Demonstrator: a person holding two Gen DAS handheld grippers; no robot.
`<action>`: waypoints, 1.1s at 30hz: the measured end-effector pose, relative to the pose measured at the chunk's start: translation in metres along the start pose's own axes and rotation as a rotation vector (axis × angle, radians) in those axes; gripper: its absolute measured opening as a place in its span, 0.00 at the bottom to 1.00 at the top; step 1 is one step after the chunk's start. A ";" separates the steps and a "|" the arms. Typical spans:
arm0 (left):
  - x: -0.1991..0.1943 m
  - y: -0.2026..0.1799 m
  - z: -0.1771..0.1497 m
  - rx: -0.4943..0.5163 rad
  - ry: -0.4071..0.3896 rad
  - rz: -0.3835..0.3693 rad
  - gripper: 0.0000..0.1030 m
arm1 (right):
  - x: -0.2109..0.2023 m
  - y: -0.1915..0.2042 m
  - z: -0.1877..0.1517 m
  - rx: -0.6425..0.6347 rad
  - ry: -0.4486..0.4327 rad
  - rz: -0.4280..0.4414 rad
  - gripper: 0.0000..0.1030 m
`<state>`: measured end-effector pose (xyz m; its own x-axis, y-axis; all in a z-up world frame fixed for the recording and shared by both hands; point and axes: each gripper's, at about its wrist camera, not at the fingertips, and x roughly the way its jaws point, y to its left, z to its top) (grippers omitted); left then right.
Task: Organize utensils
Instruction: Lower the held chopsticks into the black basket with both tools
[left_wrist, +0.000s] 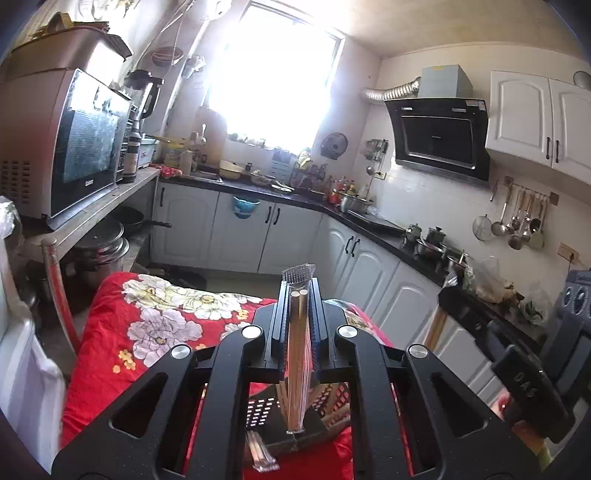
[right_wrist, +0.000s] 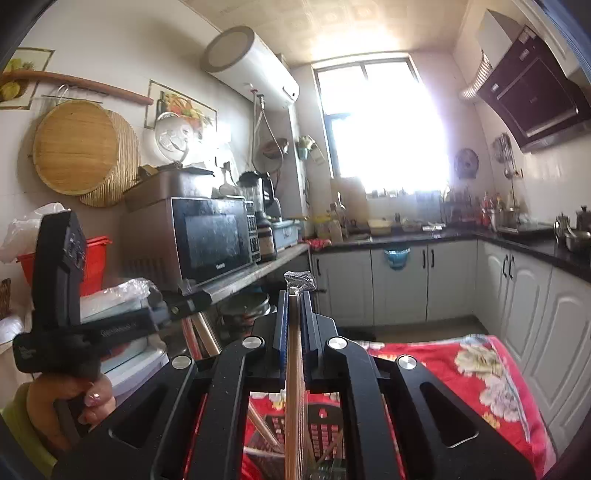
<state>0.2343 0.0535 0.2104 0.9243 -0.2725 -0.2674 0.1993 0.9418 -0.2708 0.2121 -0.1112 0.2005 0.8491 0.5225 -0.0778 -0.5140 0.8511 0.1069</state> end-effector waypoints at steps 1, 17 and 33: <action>0.003 0.001 0.001 -0.001 0.000 0.005 0.06 | 0.002 0.000 0.001 -0.002 -0.007 0.000 0.06; 0.039 0.022 -0.021 -0.017 0.032 0.071 0.06 | 0.038 0.003 -0.026 -0.119 -0.110 -0.022 0.06; 0.055 0.030 -0.051 -0.018 0.070 0.085 0.06 | 0.055 -0.002 -0.074 -0.151 -0.102 -0.048 0.07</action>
<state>0.2748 0.0570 0.1399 0.9124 -0.2052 -0.3542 0.1142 0.9586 -0.2610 0.2511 -0.0800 0.1228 0.8770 0.4799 0.0226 -0.4786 0.8769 -0.0453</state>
